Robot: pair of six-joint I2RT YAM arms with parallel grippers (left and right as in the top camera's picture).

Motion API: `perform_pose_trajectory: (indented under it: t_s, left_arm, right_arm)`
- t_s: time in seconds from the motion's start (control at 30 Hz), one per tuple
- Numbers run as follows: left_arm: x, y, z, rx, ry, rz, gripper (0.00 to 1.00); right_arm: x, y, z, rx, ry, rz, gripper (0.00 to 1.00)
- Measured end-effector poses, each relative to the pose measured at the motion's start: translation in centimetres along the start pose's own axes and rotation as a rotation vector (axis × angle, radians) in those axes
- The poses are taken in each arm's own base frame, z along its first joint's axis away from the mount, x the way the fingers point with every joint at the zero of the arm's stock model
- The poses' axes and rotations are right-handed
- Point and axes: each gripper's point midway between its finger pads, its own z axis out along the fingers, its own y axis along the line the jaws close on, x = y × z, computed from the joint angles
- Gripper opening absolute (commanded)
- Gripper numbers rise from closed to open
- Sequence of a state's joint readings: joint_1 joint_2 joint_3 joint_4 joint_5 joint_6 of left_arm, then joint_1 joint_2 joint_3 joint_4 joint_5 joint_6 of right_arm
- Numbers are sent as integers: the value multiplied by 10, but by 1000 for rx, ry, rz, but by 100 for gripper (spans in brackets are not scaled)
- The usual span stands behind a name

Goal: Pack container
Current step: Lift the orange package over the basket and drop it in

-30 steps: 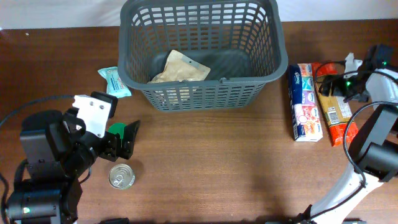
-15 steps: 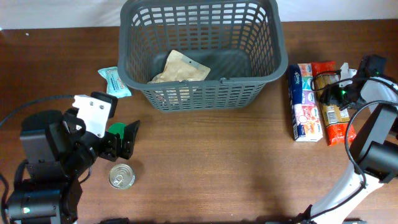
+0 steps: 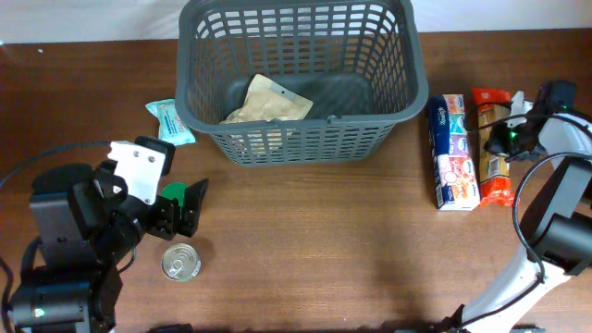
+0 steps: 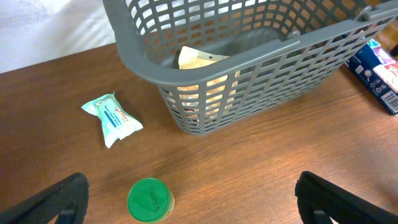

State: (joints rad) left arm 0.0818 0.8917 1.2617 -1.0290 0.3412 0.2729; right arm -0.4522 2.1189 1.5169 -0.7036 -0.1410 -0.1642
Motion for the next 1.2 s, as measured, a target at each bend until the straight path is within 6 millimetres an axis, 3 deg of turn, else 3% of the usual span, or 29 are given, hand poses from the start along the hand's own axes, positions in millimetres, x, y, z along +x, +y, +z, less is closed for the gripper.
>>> perform_pose_trajectory:
  t_s: [0.03,0.33,0.47,0.57,0.63,0.77,0.9,0.97,1.1,1.2]
  left_arm:
    - [0,0,0,0,0,0,99]
    - [0,0,0,0,0,1,99]
    - [0,0,0,0,0,0,99]
    - [0,0,0,0,0,1,99]
    - [0,0,0,0,1,0,99]
    - [0,0,0,0,0,0,99]
    - [0,0,0,0,1,0,99]
    - [0,0,0,0,0,0,99]
    - [0,0,0,0,0,0,99]
    - [0,0,0,0,0,0,99]
  right_arm:
    - [-1,0,-2,0,3,12,4]
    - [4,4,-26,-17,135,103,4]
    - [-25,4,-59,-10,104,150,4]
    - [-62,5,-106,-1,0,174,4]
    - [-88,10,-148,-8,-99,181,4]
    - [-124,23,-220,-39,-290,173,4]
    - [-145,60,-296,-107,-489,105,3]
    - [-151,82,-322,-145,-564,58,4]
    - [-148,167,-376,-275,-711,-162,4]
    - [-129,242,-397,-379,-763,-411,4]
